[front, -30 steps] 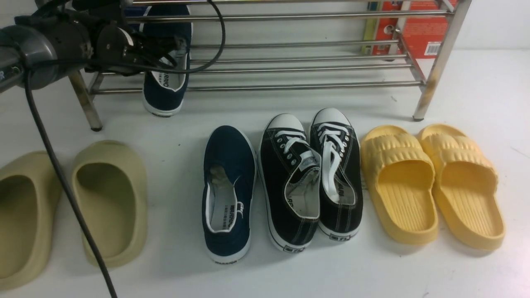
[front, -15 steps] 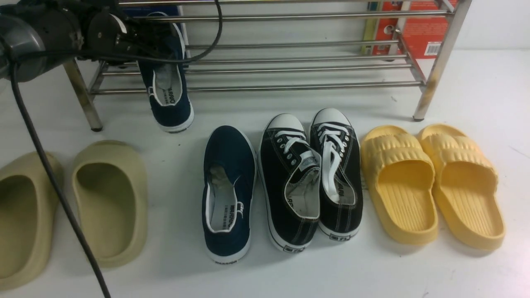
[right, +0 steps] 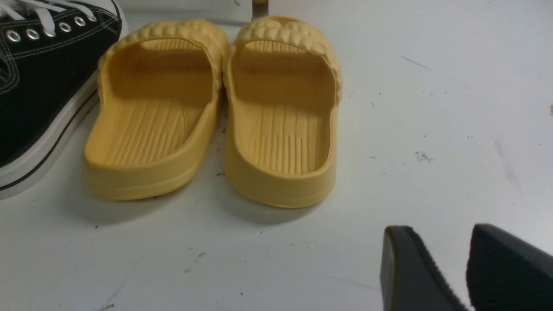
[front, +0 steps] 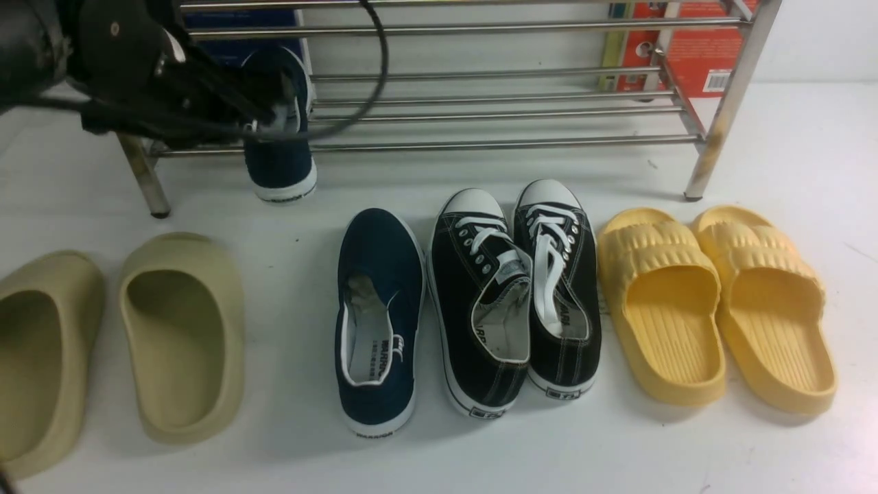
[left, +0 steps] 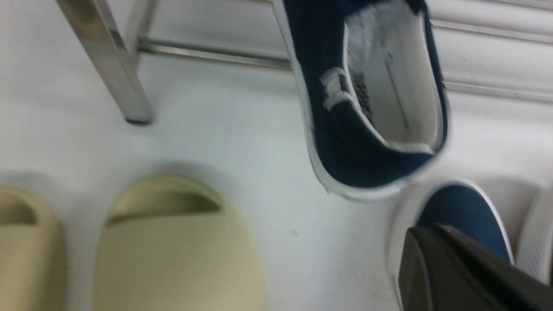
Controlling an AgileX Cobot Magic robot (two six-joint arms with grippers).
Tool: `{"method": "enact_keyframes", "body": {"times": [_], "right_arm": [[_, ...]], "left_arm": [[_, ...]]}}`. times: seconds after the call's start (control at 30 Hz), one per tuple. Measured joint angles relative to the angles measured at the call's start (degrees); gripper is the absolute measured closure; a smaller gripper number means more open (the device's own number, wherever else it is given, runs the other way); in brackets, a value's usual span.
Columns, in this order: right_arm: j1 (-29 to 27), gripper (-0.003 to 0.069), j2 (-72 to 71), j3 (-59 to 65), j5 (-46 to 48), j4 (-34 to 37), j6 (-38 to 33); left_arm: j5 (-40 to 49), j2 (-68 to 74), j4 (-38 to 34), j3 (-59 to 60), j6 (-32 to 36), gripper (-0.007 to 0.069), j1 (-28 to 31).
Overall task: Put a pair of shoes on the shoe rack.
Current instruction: Use the left arm to grab the shoe closest to it
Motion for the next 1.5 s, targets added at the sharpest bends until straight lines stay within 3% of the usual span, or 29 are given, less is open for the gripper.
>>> {"method": "enact_keyframes", "body": {"times": [0.1, 0.27, 0.5, 0.83, 1.5], "right_arm": [[0.0, 0.0413, 0.0, 0.0, 0.0, -0.1, 0.0], [0.0, 0.0413, 0.0, 0.0, 0.0, -0.1, 0.0], [0.0, 0.0413, 0.0, 0.0, 0.0, -0.1, 0.0], [0.0, 0.0413, 0.0, 0.0, 0.0, -0.1, 0.0], [0.0, 0.0413, 0.0, 0.0, 0.0, -0.1, 0.0]], "left_arm": [[-0.2, -3.9, -2.6, 6.6, -0.4, 0.0638, -5.4], [-1.6, 1.2, -3.3, 7.9, -1.0, 0.0638, -7.1], [-8.9, 14.9, -1.9, 1.3, -2.6, 0.0638, -2.0], [-14.8, 18.3, -0.1, -1.6, -2.6, 0.0638, 3.6], [-20.6, 18.7, 8.9, -2.9, -2.7, 0.0638, 4.4]]}}
